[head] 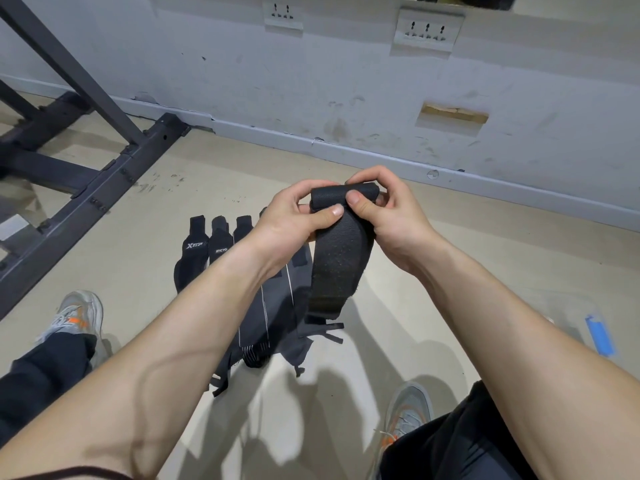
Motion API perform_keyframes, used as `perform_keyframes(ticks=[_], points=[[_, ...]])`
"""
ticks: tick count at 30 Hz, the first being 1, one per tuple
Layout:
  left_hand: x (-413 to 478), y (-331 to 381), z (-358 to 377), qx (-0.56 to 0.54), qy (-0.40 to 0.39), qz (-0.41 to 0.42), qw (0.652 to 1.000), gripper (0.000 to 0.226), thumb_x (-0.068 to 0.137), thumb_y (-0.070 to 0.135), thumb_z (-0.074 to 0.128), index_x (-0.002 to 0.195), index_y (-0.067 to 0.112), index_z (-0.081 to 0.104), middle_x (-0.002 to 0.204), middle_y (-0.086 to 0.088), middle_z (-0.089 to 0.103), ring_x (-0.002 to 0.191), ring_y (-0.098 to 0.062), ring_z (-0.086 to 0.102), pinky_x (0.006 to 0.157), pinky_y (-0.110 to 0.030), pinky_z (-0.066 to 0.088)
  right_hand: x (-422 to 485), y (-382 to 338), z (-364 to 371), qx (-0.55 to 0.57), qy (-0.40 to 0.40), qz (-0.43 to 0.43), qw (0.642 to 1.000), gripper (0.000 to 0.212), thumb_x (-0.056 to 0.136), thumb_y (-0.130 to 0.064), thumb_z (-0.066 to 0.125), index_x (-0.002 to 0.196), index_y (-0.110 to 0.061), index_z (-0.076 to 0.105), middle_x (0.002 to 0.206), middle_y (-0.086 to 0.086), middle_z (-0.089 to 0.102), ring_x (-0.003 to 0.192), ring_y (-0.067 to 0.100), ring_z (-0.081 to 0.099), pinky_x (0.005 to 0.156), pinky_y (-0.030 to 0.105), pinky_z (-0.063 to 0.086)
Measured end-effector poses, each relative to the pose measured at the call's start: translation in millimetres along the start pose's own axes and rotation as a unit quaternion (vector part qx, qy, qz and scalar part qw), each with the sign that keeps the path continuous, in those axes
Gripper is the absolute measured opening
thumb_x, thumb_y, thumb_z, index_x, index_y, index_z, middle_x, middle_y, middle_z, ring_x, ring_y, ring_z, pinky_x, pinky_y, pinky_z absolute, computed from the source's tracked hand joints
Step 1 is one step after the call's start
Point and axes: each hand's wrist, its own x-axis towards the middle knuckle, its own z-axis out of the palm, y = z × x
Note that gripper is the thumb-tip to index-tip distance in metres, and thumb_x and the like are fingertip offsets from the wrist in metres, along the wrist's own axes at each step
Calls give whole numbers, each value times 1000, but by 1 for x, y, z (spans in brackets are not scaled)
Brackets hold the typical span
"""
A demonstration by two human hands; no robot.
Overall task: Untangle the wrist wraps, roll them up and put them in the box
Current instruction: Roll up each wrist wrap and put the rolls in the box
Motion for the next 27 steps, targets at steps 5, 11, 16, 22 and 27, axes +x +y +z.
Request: perform_keyframes(ticks=[5, 11, 16, 22, 27], points=[[3, 2, -1, -18, 16, 4, 1000, 29, 97, 24, 69, 117, 3, 72, 97, -11, 74, 87, -21, 71, 80, -32, 55, 1, 3, 2, 25, -3, 11, 1000, 19, 80, -15, 72, 97, -21, 65, 83, 5, 66, 82, 22, 61, 71, 32, 53], [8, 2, -2, -5, 37, 10, 999, 27, 94, 6, 71, 121, 6, 71, 96, -14, 76, 88, -24, 75, 81, -31, 58, 3, 4, 2, 27, 12, 100, 995, 34, 86, -26, 74, 113, -17, 56, 97, 4, 69, 84, 16, 70, 75, 33, 53], [6, 0, -8, 54, 36, 44, 997, 30, 88, 2, 77, 114, 17, 74, 97, -2, 75, 93, -16, 71, 85, -31, 57, 4, 6, 9, -24, 15, 101, 995, 44, 99, -54, 54, 113, -13, 60, 106, 6, 71, 96, 18, 71, 87, 40, 55], [6, -4, -4, -3, 56, 30, 998, 48, 80, 14, 81, 124, 8, 63, 110, -13, 75, 93, -23, 73, 89, -40, 59, 7, 8, 9, -4, 52, 57, 997, 24, 98, -34, 62, 104, -10, 62, 94, 7, 69, 86, 20, 67, 80, 39, 55], [4, -8, 18, -69, 30, -12, 997, 58, 86, 34, 67, 132, 0, 56, 122, -18, 72, 112, -31, 71, 97, -43, 57, 3, 8, 16, 11, 82, 52, 995, 15, 106, -23, 52, 107, -9, 57, 92, 5, 68, 82, 16, 68, 76, 33, 57]])
